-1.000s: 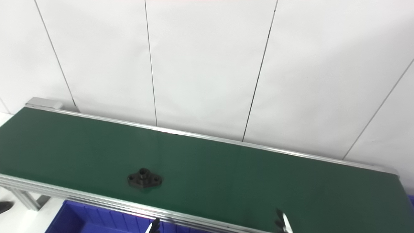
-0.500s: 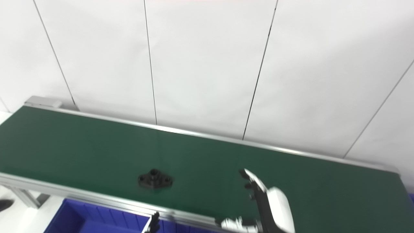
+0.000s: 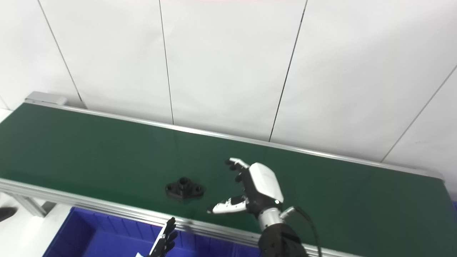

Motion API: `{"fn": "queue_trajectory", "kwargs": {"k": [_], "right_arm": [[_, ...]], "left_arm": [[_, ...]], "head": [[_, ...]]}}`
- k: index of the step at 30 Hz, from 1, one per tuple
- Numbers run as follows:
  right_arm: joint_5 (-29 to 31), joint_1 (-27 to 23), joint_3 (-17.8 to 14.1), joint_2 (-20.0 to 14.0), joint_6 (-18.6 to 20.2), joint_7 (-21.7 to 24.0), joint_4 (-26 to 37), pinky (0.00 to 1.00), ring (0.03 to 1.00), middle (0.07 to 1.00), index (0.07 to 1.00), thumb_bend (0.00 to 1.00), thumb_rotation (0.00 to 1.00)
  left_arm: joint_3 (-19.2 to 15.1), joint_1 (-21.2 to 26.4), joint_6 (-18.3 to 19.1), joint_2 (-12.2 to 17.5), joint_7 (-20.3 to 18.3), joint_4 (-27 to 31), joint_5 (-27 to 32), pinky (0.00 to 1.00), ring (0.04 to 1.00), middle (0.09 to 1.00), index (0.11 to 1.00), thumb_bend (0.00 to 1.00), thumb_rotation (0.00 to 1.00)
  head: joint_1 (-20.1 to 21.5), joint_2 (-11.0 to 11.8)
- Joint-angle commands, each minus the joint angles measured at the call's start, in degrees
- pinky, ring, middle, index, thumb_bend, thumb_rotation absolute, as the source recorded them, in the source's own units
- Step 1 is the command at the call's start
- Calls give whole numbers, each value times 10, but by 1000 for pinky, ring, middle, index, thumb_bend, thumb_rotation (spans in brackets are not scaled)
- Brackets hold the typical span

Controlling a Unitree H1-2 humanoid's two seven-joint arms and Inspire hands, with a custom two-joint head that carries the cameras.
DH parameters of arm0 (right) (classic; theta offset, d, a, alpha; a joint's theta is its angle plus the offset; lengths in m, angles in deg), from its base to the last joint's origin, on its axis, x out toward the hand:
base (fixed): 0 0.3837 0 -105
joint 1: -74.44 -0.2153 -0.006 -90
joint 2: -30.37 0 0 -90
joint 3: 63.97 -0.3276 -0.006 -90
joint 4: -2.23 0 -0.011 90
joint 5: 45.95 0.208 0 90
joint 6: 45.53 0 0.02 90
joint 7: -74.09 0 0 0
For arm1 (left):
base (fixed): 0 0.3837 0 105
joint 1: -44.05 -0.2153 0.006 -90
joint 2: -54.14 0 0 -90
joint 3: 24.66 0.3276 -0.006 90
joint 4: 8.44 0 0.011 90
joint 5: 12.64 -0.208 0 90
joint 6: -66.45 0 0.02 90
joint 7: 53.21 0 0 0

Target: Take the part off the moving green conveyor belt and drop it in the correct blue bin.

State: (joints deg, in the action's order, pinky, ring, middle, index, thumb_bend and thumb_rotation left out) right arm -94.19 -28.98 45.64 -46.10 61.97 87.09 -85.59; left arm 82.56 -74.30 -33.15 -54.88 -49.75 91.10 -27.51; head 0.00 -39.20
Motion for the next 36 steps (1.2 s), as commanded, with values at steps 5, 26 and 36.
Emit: {"fn": "queue_trajectory", "kwargs": {"k": [5, 26, 36], "right_arm": [[-17, -54, 32, 8, 14, 0, -40, 491, 671, 777, 815, 977, 287], [-2, -91, 87, 5, 4, -8, -171, 491, 651, 764, 789, 976, 288], [25, -76, 91, 9, -51, -102, -241, 316, 397, 512, 647, 688, 77]], "left_arm": [[47, -12, -3, -46, 2, 34, -7, 921, 953, 1000, 1000, 713, 990], [68, -27, 6, -61, 8, 48, -18, 915, 952, 1000, 1000, 732, 992], [70, -28, 5, -62, 13, 47, -25, 884, 940, 1000, 1000, 751, 991]], "head": [[-8, -6], [-25, -17], [-27, -19]]}}
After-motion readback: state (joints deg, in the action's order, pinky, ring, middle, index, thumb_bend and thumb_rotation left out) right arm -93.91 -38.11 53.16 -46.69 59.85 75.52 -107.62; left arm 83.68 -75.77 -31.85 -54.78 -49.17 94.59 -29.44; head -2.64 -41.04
